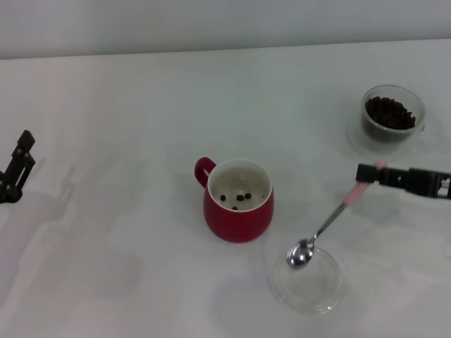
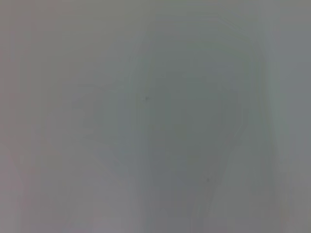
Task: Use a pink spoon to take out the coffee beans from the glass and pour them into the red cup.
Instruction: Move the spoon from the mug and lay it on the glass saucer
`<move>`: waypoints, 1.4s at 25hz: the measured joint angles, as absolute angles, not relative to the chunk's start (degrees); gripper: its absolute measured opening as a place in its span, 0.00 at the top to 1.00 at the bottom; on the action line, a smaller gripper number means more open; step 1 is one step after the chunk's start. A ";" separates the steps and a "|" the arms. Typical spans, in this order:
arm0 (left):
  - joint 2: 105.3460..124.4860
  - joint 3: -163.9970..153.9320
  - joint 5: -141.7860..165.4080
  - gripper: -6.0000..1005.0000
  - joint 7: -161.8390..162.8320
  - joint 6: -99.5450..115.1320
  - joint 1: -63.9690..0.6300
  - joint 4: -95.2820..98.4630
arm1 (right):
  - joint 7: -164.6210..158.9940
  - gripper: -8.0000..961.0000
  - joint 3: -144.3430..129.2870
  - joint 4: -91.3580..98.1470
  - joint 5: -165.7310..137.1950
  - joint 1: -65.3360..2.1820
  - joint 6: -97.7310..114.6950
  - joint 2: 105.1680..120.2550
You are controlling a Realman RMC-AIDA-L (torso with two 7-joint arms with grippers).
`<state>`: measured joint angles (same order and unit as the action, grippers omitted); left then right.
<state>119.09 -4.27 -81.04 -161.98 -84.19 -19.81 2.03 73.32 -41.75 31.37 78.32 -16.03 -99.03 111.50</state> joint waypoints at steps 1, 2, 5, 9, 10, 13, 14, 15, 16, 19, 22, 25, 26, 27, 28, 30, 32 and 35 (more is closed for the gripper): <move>119.10 -4.29 -81.02 0.45 -161.98 -84.19 -19.91 2.02 | 73.41 0.77 -41.75 31.37 77.36 -16.02 -98.89 111.76; 119.12 -4.32 -80.99 0.45 -161.98 -84.20 -20.02 2.03 | 73.47 0.77 -41.74 31.36 76.57 -15.99 -98.70 111.94; 119.16 -4.38 -80.84 0.45 -161.98 -84.37 -20.20 2.03 | 73.87 0.76 -41.56 31.38 74.29 -15.91 -97.67 112.42; 119.24 -4.40 -80.70 0.45 -161.98 -84.69 -20.23 2.02 | 74.66 0.76 -41.33 31.37 72.41 -15.59 -95.77 112.46; 119.25 -4.40 -80.70 0.45 -161.98 -84.71 -20.24 2.02 | 74.84 0.76 -41.17 31.34 71.92 -15.50 -95.34 112.39; 119.27 -4.40 -80.68 0.45 -161.98 -84.75 -20.23 2.02 | 75.05 0.76 -41.08 31.29 71.44 -15.22 -94.57 112.14; 119.27 -4.40 -80.68 0.45 -161.98 -84.76 -20.22 2.02 | 75.07 0.76 -41.09 31.28 71.43 -15.14 -94.43 112.07; 119.27 -4.40 -80.68 0.45 -161.98 -84.80 -20.19 1.98 | 75.08 0.76 -41.12 31.28 71.43 -15.07 -94.19 112.02; 119.27 -4.40 -80.68 0.45 -161.98 -84.81 -20.17 1.97 | 75.08 0.76 -41.18 31.27 71.42 -15.05 -94.05 111.98; 119.27 -4.40 -80.68 0.45 -161.98 -84.82 -20.03 1.94 | 75.01 0.76 -41.46 31.25 71.03 -15.01 -93.75 111.94; 119.27 -4.40 -80.68 0.45 -161.98 -84.82 -19.95 1.90 | 74.21 0.76 -41.52 31.17 70.55 -15.12 -93.78 112.05; 119.27 -4.39 -80.68 0.45 -161.98 -84.82 -19.95 1.84 | 73.49 0.76 -41.57 30.80 70.17 -15.36 -94.35 112.24; 119.27 -4.39 -80.68 0.45 -161.98 -84.82 -19.95 1.81 | 73.53 0.76 -41.61 30.55 70.02 -15.48 -94.78 112.28; 119.27 -4.39 -80.68 0.45 -161.98 -84.82 -19.95 1.79 | 73.67 0.76 -41.66 30.23 69.89 -15.65 -95.43 112.33; 119.27 -4.39 -80.68 0.45 -161.98 -84.82 -19.95 1.76 | 74.04 0.76 -41.77 29.32 69.80 -16.16 -96.68 112.37; 119.27 -4.39 -80.68 0.45 -161.98 -84.82 -19.99 1.72 | 74.12 0.76 -41.81 28.81 69.78 -16.47 -96.88 112.39; 119.27 -4.39 -80.68 0.45 -161.98 -84.82 -20.05 1.66 | 74.35 0.76 -42.07 27.92 69.77 -17.00 -96.87 112.40; 119.27 -4.39 -80.68 0.45 -161.98 -84.82 -20.19 1.58 | 74.93 0.76 -42.33 26.97 69.36 -17.63 -96.40 112.39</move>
<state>119.27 -4.39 -80.68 -161.98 -84.82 -20.19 1.58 74.93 -42.33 26.97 69.36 -17.63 -96.40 112.39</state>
